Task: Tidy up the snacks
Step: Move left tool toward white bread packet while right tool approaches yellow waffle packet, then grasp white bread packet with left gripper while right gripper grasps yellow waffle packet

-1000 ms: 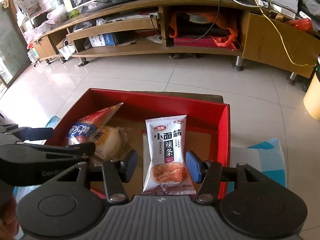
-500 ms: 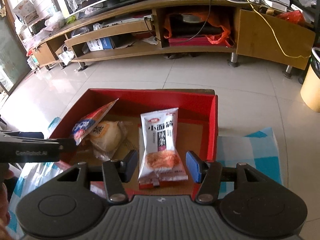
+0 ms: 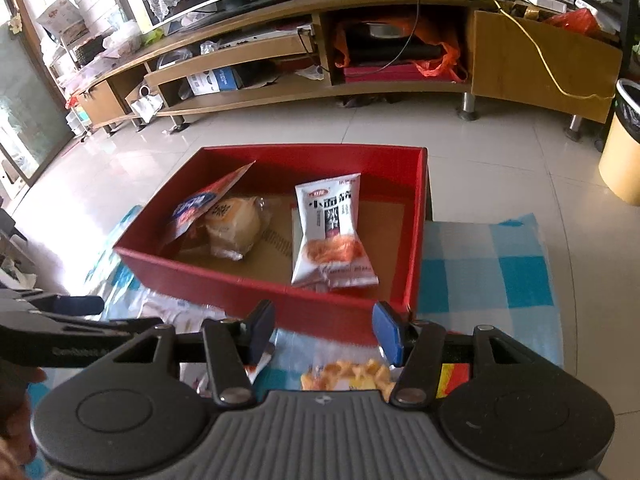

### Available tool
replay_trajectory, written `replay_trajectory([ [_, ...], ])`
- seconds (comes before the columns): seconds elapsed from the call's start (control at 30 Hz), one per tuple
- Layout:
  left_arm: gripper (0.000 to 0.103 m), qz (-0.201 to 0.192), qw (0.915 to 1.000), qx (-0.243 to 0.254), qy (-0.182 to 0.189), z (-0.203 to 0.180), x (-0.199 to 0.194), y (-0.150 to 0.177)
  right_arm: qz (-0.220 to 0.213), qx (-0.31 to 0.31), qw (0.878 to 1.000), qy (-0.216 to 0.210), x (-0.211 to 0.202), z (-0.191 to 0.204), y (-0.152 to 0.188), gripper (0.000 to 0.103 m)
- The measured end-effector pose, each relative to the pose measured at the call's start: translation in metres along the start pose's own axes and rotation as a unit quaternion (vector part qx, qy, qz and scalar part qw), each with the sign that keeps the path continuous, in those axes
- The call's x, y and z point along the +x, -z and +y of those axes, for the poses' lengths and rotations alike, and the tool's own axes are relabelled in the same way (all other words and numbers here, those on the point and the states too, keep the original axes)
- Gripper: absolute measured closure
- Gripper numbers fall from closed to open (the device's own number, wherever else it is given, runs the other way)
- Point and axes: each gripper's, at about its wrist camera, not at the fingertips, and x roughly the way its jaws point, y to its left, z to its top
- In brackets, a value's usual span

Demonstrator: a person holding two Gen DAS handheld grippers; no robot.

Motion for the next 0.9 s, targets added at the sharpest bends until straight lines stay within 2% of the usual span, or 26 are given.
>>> replay_trajectory([
  [0.27, 0.012, 0.035, 0.9994, 0.001, -0.001, -0.006, 0.026, 0.023, 0.015, 0.007, 1.0, 0.01, -0.009, -0.013, 0.016, 0.052],
  [0.37, 0.01, 0.039, 0.9992, -0.003, 0.001, -0.004, 0.031, 0.024, 0.028, 0.013, 0.999, 0.013, -0.004, -0.02, 0.021, 0.052],
  [0.5, 0.008, 0.042, 0.9987, -0.018, 0.022, 0.007, 0.036, 0.023, 0.041, 0.02, 0.999, 0.013, 0.005, -0.027, 0.024, 0.052],
  [0.6, 0.006, 0.038, 0.9992, 0.0, 0.01, 0.0, 0.038, 0.025, 0.056, 0.029, 0.998, 0.013, 0.016, -0.033, 0.025, 0.052],
  [0.73, 0.015, 0.018, 0.9992, 0.035, 0.003, -0.01, 0.033, 0.036, 0.075, 0.037, 0.996, 0.018, 0.032, -0.037, 0.03, 0.05],
  [0.9, 0.021, 0.022, 0.9991, 0.035, 0.013, -0.002, 0.019, 0.053, 0.073, 0.015, 0.997, 0.012, 0.03, -0.028, 0.038, 0.05],
])
